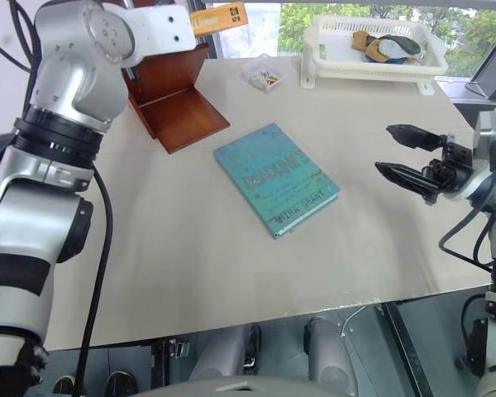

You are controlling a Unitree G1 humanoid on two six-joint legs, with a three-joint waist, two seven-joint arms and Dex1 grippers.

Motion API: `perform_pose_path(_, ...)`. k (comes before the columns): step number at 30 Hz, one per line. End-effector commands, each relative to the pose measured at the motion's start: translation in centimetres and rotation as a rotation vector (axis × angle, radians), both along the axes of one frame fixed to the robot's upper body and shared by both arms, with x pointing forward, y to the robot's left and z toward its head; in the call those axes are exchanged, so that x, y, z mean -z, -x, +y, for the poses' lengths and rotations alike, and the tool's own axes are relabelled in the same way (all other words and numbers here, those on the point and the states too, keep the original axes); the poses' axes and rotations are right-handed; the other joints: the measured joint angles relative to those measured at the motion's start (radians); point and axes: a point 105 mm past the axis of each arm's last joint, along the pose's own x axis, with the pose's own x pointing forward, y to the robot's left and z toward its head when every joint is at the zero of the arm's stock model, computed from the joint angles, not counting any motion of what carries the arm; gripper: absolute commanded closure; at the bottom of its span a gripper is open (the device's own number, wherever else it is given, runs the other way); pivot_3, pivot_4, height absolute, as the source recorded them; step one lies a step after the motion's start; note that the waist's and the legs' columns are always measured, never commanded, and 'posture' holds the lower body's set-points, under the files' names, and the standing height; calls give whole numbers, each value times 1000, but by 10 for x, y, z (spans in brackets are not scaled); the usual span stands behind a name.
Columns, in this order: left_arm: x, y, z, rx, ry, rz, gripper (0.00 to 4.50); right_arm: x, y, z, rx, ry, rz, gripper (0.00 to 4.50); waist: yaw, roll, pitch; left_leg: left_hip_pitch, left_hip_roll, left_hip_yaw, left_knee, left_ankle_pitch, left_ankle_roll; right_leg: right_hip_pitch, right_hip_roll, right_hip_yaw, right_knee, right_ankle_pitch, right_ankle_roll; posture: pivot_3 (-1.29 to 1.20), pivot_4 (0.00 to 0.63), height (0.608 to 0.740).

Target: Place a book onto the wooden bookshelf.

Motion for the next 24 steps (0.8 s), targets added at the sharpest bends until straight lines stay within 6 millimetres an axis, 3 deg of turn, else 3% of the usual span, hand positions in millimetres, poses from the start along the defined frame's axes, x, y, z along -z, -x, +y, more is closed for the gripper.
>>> perform_pose_path(1, -16, 5, 8, -35, -2, -46, 2833, -12, 8, -5, 21, -25, -74, 0, 0, 0, 0, 0, 0, 0, 0, 0, 0, 0, 0, 0, 0, 0, 0, 0, 150, 740)
perform_pose_path(6, -19, 6, 14, -52, 1, -46, 304, -15, 9, -7, 27, -34, -79, 0, 1, 0, 0, 0, 0, 0, 0, 0, 0, 0, 0, 0, 0, 0, 0, 0, 150, 740)
perform_pose_path(7, -20, 6, 14, -52, 3, -48, 79, -16, 10, -8, 28, -38, -81, 0, 1, 0, 0, 0, 0, 0, 0, 0, 0, 0, 0, 0, 0, 0, 0, 0, 150, 740)
perform_pose_path(17, -14, 8, 17, -55, 10, -8, 79, -20, 7, -8, 17, -47, -89, 0, 2, 0, 0, 0, 0, 0, 0, 0, 0, 0, 0, 0, 1, 0, 0, 0, 150, 740)
perform_pose_path(24, -21, 14, 18, -42, 13, -21, 79, -19, 5, -8, 15, -47, -91, 0, 2, 0, 0, 0, 0, 0, 0, 0, 0, 0, 0, 0, 1, 0, 0, 0, 150, 740)
